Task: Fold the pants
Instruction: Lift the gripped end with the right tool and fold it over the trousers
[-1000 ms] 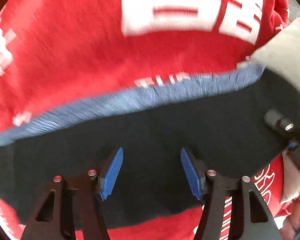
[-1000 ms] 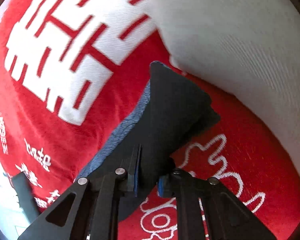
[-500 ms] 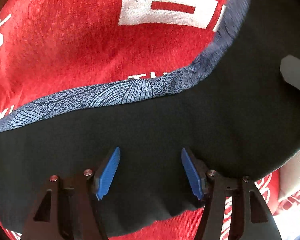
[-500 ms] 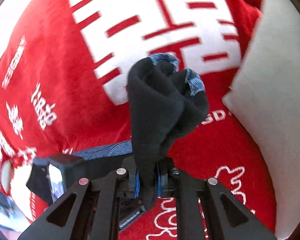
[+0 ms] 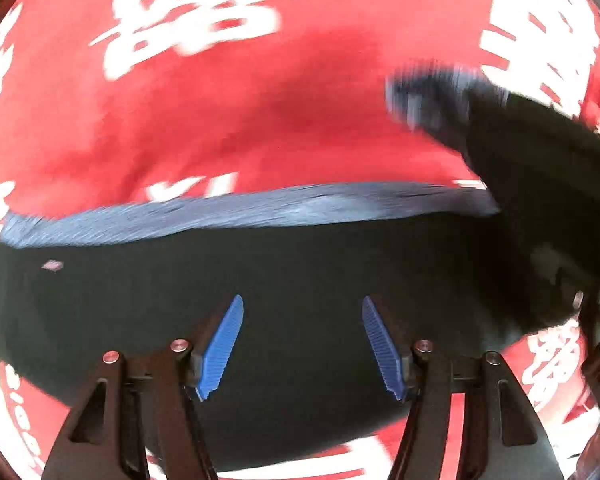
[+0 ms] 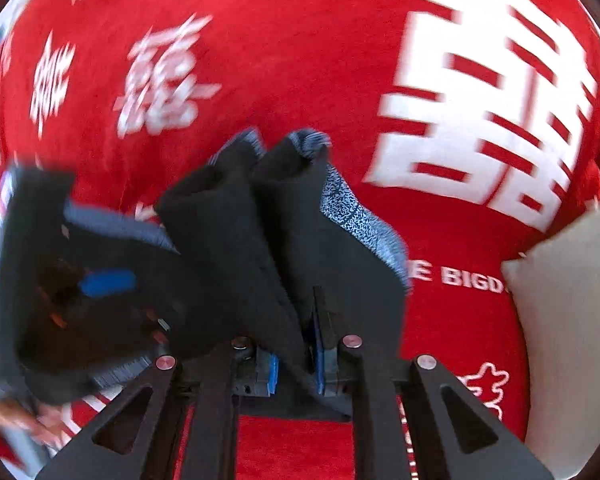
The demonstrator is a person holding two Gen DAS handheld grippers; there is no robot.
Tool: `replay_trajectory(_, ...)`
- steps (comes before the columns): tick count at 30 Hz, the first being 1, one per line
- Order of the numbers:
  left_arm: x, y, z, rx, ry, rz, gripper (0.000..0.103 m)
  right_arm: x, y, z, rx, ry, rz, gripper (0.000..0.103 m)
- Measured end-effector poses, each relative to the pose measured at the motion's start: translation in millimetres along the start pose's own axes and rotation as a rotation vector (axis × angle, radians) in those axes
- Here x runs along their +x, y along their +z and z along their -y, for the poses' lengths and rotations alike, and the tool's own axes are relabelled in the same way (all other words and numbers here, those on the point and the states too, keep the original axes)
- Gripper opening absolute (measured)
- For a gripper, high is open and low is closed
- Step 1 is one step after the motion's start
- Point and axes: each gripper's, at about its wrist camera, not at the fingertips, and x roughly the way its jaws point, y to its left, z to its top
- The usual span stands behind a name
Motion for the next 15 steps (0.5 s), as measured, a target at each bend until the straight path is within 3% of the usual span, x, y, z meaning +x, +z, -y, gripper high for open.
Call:
replay_trajectory(3,6.2,-2.7,-43.1,-0.055,0.050,-0.021,0.064,25.1,-8.4,-46.5,-0.090,-0.030,-0.054,0.016)
replay_trajectory(8,14.5,-15.4,-80.3,-0.091,0.078,-0.052,0.065,54.4,-27.6,-99.4,-0.217,-0.132,-0.108,0.019)
replay_trajectory(9,14.4,-15.2,-82.6,-0.092,0.074,-0.053,0.068,56.8,-30.6,-106.0,-0.237,-0.157,-0.112,0.021)
replay_trajectory(10,13.6,-15.1,-85.6,-0.094,0.073,-0.053,0.080,57.8,-32.0,-110.9,-0.256,-0.178,-0.112,0.021)
replay_trajectory(12,10.0,-13.5,-93.5,-0.109,0.075,-0.032,0.083,58.4,-35.8,-120.2,-0.306,-0.209,-0.113,0.028)
replay_trajectory(14,4.8,-11.6,-95.2,-0.113,0.058,-0.035,0.083,51.5,-38.5,-125.5,-0.343,-0.185,-0.110,0.051)
replay_trajectory(15,3.1,-10.8,-93.6,-0.114,0.049,-0.036,0.083,45.0,-39.3,-125.5,-0.347,-0.164,-0.103,0.055)
